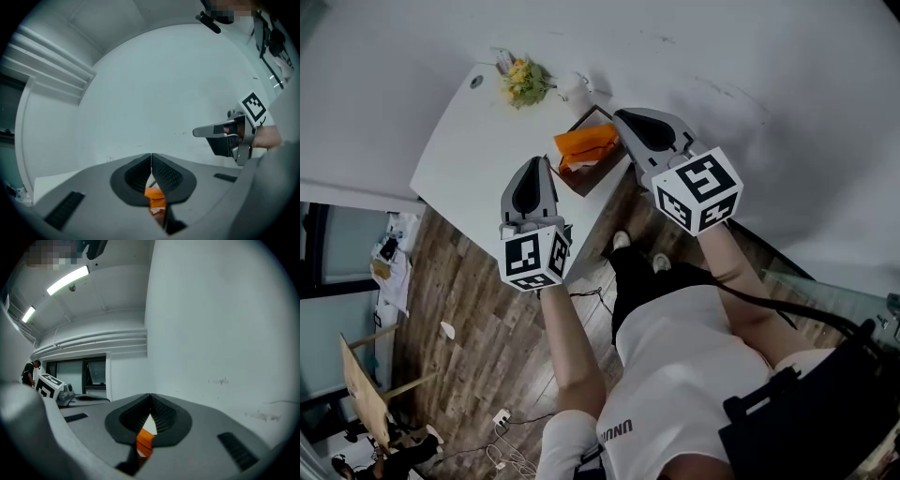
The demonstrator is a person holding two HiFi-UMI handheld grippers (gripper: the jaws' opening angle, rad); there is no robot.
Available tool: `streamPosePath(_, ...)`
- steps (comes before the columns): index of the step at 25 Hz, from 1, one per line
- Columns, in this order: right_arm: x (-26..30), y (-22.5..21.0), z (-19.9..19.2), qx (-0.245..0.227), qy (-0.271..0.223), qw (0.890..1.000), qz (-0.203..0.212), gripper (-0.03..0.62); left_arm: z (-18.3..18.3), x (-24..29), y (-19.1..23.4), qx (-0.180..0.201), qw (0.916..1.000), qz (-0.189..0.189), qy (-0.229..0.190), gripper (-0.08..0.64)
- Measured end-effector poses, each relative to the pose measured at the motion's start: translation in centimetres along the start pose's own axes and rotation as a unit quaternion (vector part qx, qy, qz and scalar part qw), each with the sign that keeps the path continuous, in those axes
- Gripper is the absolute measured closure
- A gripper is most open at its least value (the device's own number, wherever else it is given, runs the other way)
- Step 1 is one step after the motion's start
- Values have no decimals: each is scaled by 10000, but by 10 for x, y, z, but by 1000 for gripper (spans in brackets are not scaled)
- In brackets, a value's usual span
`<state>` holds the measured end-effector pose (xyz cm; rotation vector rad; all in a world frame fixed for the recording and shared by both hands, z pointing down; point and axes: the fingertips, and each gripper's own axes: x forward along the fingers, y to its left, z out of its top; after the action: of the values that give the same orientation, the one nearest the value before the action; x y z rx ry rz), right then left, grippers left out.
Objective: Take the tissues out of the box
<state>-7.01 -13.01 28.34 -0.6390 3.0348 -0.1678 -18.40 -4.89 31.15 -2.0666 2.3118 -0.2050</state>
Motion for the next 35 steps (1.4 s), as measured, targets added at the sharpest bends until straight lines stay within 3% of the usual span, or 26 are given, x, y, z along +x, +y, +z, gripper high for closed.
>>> streamPosePath(9, 21, -14, -5, 49, 57, 9999, -148, 572, -12, 22, 13, -26, 9998, -194, 89, 545)
streamPosePath(30, 64, -62, -22, 180, 122, 9969, -754, 572, -45, 79, 22, -23, 9904, -1317, 410, 541)
streamPosePath(35, 70, -68, -27, 193, 187, 9960, -856, 572, -54, 87, 25, -31, 9866, -1531, 557, 514)
